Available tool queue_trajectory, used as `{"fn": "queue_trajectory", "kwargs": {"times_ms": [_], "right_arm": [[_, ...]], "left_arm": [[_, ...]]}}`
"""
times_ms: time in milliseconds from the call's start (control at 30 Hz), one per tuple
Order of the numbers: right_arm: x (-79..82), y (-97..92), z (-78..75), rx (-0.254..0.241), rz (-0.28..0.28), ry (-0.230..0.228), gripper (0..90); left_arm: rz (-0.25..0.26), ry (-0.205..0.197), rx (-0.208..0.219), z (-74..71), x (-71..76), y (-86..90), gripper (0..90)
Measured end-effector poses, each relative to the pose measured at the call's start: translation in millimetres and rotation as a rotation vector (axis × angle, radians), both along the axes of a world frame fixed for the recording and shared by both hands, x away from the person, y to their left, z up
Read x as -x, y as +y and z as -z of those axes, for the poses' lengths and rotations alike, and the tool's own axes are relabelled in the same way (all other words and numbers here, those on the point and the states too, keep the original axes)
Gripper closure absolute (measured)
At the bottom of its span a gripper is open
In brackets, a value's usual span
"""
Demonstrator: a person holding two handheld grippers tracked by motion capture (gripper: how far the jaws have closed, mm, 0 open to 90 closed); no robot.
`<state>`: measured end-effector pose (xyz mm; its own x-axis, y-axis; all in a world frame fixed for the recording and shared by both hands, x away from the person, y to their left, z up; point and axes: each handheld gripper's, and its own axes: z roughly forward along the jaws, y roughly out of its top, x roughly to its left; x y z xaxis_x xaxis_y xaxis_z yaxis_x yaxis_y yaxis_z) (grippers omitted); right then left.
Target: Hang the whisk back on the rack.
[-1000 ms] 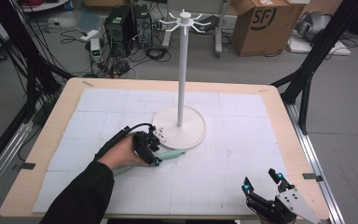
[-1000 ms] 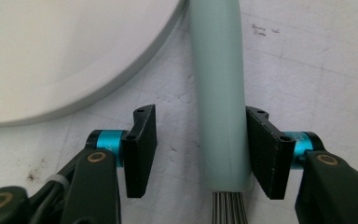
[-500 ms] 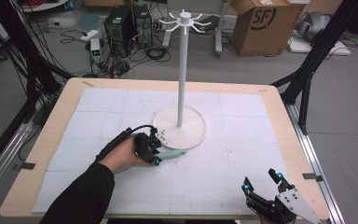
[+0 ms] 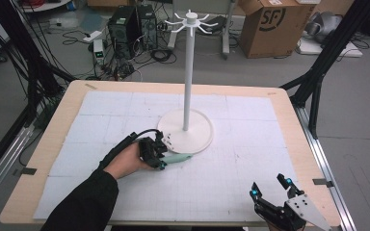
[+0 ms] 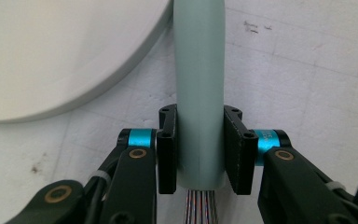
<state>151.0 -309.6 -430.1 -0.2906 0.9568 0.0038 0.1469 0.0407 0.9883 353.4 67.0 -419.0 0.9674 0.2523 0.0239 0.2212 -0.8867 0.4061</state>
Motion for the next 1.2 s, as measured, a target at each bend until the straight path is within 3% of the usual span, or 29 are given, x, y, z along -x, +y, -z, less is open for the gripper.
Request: {"fn": "queue_trajectory", "kwargs": {"times_ms": [267,400,500,633,733,900,1000,1200], "right_arm": [[-0.5,0.7,0.3,0.003,-0.006,0.000,13.1],[-0.5,1.1,0.4,0.006,-0.006,0.003,13.1],[-0.6,1.2,0.4,0.008,-0.006,0.004,13.1],[-0.8,1.2,0.6,0.013,-0.005,0.004,13.1],[-0.7,1.2,0.6,0.014,-0.005,0.004,13.0],[-0.2,1.2,0.6,0.011,-0.004,0.000,12.8],[-0.3,1.3,0.7,0.012,-0.003,-0.001,12.8],[-0.5,1.7,0.8,0.015,-0.004,0.004,12.7]], "left_arm": [[-0.040,-0.018,0.155,-26.0,-0.5,20.1,69.4],[-0.057,-0.031,0.193,-33.7,-1.2,28.5,69.5],[-0.067,-0.046,0.250,-39.9,-0.7,34.2,69.5],[-0.062,-0.055,0.284,-45.6,0.5,38.5,69.6],[-0.054,-0.083,0.299,-49.0,2.4,40.8,69.7],[-0.060,-0.109,0.361,-57.7,5.7,45.3,69.8],[-0.066,-0.131,0.368,-61.4,8.1,47.4,69.8],[-0.076,-0.143,0.435,-74.0,9.4,55.8,69.8]]}}
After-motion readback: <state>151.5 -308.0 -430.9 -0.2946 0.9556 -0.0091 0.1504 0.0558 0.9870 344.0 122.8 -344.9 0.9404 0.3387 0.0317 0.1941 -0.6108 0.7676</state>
